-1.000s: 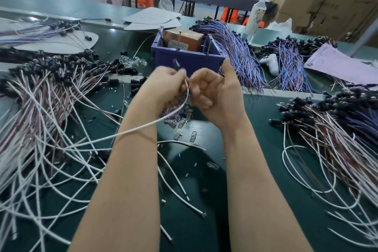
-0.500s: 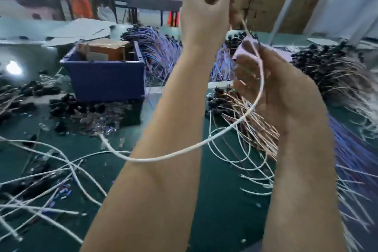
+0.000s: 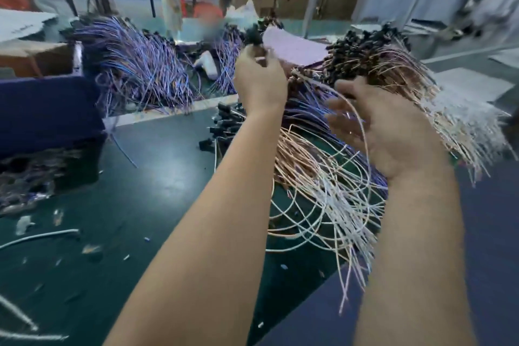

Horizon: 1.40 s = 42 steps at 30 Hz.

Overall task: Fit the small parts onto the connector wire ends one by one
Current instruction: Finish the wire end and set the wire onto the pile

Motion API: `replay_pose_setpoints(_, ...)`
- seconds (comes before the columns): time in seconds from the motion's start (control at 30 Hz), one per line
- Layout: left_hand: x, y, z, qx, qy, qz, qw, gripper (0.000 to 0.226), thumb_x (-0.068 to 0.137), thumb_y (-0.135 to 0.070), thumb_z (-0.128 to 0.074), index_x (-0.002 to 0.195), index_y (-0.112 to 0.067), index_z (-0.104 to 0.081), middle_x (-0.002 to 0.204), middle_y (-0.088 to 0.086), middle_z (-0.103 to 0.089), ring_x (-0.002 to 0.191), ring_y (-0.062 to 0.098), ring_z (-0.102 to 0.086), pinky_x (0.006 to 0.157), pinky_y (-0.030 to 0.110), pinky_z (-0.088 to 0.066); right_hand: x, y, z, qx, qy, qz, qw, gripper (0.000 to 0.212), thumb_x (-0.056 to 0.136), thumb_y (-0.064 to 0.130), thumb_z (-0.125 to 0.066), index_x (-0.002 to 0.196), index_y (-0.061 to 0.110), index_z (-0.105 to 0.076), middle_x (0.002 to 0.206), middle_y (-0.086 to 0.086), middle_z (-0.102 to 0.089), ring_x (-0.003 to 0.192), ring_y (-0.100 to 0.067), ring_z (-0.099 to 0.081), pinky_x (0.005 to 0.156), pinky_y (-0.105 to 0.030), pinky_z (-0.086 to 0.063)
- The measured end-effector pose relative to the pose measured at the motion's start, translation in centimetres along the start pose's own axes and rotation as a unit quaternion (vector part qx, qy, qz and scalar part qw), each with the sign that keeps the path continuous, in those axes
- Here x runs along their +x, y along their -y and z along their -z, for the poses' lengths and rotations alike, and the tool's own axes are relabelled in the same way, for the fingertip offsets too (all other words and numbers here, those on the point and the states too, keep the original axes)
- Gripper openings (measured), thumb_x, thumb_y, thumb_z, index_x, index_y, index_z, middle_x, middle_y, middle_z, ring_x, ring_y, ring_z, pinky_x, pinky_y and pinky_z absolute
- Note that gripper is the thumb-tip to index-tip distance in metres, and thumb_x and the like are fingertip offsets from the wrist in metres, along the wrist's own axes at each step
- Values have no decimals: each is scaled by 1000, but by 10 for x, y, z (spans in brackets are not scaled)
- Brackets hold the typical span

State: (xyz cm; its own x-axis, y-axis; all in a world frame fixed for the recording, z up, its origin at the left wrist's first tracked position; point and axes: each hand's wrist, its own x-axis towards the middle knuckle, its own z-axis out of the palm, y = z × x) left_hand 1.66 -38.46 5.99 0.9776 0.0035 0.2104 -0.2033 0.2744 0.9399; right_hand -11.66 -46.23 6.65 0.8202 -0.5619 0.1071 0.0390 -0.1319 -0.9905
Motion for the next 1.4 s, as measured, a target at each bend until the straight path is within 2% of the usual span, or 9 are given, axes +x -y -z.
replay_pose_setpoints(0.1, 2, 38, 14, 147, 14, 67, 987, 21, 94, -12, -52, 73, -12, -54, 90, 14, -70, 81, 26, -67, 78, 36, -55, 8, -18, -24, -367, -51, 10, 929, 39, 94, 38, -53, 127, 17, -58, 120, -6, -62, 106, -24, -60, 93, -35, -43)
replay_pose_setpoints(0.27, 4, 72, 34, 289, 53, 133, 947, 25, 87, -15, -57, 98, 5, -66, 99, 18, -69, 94, 33, -65, 79, 29, -50, 13, -56, -69, -450, 65, -69, 888, 39, 98, 32, -46, 125, 6, -59, 124, -15, -61, 114, -32, -55, 91, -34, -43)
replay_pose_setpoints(0.53, 15, 42, 77, 147, 19, 85, 985, 20, 90, -22, -57, 72, -14, -52, 75, 11, -67, 73, 24, -60, 79, 36, -51, 10, -56, -103, -377, -46, 59, 923, 33, 96, 22, -46, 121, 7, -61, 122, -16, -61, 114, -30, -54, 96, -32, -38)
replay_pose_setpoints(0.7, 20, -14, 153, 87, -93, -9, 992, 23, 95, -18, -50, 72, -18, -51, 59, -4, -61, 48, 8, -52, 59, 27, -45, -7, -27, -191, -196, 115, 133, 965, 24, 95, 17, -51, 111, 6, -65, 105, -12, -69, 100, -25, -64, 92, -39, -49)
replay_pose_setpoints(0.87, 19, -59, 264, 49, -316, -89, 943, 14, 93, -12, -47, 83, -19, -51, 92, 9, -64, 85, 29, -61, 86, 44, -50, -48, -18, -302, -177, 292, 134, 930, 20, 92, 18, -57, 106, 6, -66, 97, -12, -71, 93, -26, -66, 87, -40, -51)
replay_pose_setpoints(1.03, 8, -81, 363, -39, -466, -59, 882, 10, 96, -8, -42, 97, -10, -52, 91, 4, -53, 73, 13, -49, 62, 13, -39, -105, -18, -396, -222, 420, 147, 868, 21, 89, 22, -57, 104, 11, -67, 93, -4, -69, 83, -21, -60, 62, -27, -43)
replay_pose_setpoints(1.13, 4, -86, 405, -61, -531, -40, 844, 12, 98, -8, -40, 106, -5, -48, 85, -1, -47, 68, 10, -43, 51, 9, -36, -134, -23, -441, -273, 447, 166, 836, 18, 88, 15, -54, 71, 14, -58, 74, -3, -59, 73, -22, -50, 49, -27, -34)
replay_pose_setpoints(1.3, -2, -94, 440, -129, -566, -28, 814, 28, 97, 0, -38, 122, 8, -48, 122, 23, -55, 89, 17, -42, 76, 34, -44, -160, -29, -488, -372, 447, 127, 803, 22, 93, 19, -44, 100, 12, -64, 113, -12, -65, 105, -32, -56, 90, -37, -41)
replay_pose_setpoints(1.4, -2, -94, 442, -128, -576, -24, 807, 28, 97, -5, -37, 123, 3, -47, 126, 18, -52, 91, 17, -45, 60, 20, -39, -159, -31, -491, -316, 411, 125, 846, 16, 89, 19, -49, 80, 15, -61, 97, -12, -67, 87, -31, -53, 87, -39, -42)
